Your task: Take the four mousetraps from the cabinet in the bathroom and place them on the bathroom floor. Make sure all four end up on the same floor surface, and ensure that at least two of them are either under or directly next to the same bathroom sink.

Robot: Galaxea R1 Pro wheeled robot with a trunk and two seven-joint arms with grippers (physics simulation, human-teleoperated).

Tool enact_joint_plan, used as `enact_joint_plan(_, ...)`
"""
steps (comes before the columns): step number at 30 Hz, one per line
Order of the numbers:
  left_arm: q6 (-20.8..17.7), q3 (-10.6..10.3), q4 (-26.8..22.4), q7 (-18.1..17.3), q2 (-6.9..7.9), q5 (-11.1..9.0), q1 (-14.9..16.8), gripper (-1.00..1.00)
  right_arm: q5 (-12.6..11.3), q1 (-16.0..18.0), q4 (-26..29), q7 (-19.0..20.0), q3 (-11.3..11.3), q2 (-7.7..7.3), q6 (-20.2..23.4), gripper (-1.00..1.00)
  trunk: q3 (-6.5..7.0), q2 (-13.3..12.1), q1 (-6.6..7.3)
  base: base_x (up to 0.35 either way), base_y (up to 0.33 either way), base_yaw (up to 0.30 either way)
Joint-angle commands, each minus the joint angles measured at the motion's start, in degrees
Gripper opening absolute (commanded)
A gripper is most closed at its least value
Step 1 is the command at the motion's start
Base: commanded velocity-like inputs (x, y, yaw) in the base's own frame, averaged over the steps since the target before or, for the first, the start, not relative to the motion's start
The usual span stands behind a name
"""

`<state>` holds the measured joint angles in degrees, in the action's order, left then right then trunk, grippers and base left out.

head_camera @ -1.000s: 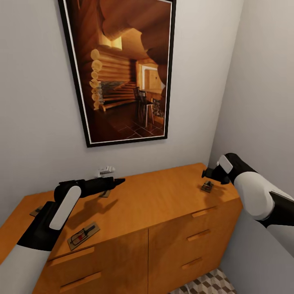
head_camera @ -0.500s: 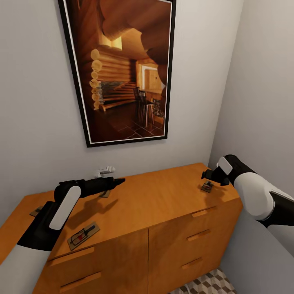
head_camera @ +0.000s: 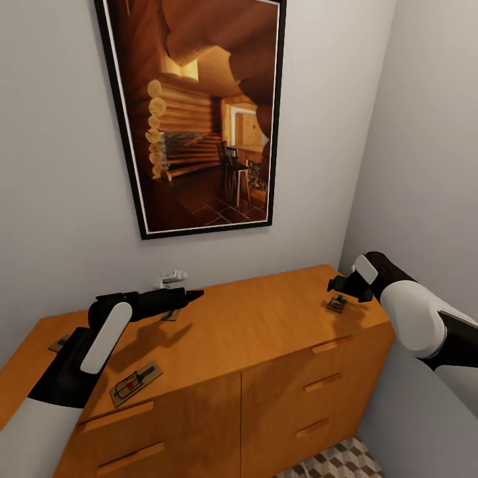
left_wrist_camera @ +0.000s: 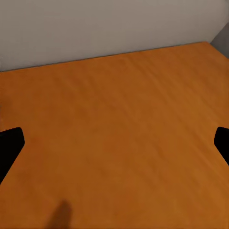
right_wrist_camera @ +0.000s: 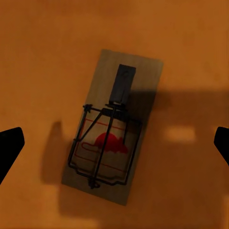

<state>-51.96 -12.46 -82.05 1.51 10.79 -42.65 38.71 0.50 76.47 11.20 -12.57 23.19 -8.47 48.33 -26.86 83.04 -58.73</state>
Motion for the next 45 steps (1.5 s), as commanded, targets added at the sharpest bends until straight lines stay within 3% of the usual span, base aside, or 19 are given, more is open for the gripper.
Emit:
enact_joint_plan(1, -0.16, -0.07, -0.04, 0.16, 0.06, -0.19, 0.05, 1.0, 0.03, 0.06, 0.05, -0.26, 0.36, 0.03, 0.19, 1.0, -0.07, 0.04, 0.0, 0.0, 0.0, 0.0)
enact_joint_plan(28, -0.36, -0.03, -0.04, 0.16, 0.11, -0.41, 0.05, 1.0, 0.0, 0.04, -0.01, -0.26, 0.36, 0.31, 0.13, 1.0, -0.07, 0.04, 0.0, 0.0, 0.0, 0.0)
enact_joint_plan(45, -0.41, -0.05, -0.04, 0.16, 0.11, -0.34, 0.05, 1.0, 0.03, -0.17, -2.82, -0.3, 0.36, 0.42, -1.49, 1.0, -0.07, 0.04, 0.0, 0.0, 0.0, 0.0)
